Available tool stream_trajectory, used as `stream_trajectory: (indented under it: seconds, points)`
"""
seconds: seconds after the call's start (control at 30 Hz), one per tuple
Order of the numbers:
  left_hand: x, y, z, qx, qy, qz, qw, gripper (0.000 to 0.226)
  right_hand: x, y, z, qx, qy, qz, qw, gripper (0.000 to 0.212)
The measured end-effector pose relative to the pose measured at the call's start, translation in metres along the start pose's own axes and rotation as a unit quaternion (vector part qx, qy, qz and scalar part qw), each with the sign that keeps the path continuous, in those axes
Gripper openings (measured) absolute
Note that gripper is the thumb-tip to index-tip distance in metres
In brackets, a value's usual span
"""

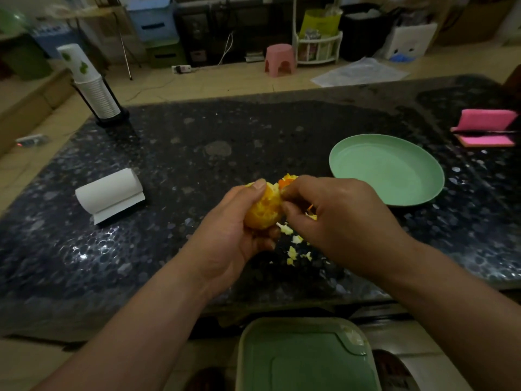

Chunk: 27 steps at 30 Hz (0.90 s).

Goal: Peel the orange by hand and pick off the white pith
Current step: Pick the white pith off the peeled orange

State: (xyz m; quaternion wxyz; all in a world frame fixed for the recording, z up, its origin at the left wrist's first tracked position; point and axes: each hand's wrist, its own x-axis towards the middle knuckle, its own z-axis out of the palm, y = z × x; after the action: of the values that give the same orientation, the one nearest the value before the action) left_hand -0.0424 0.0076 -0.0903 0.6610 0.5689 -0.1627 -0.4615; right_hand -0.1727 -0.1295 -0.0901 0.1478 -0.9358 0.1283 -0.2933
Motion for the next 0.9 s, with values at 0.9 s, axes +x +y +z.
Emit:
stream_trajectory:
  seconds: [0.9]
  points:
    - [-0.005, -0.001, 0.01, 0.104, 0.047, 0.056, 0.992, 0.02, -0.007, -0.009, 0.004, 0.0, -0.031, 0.058, 0.998, 0.013]
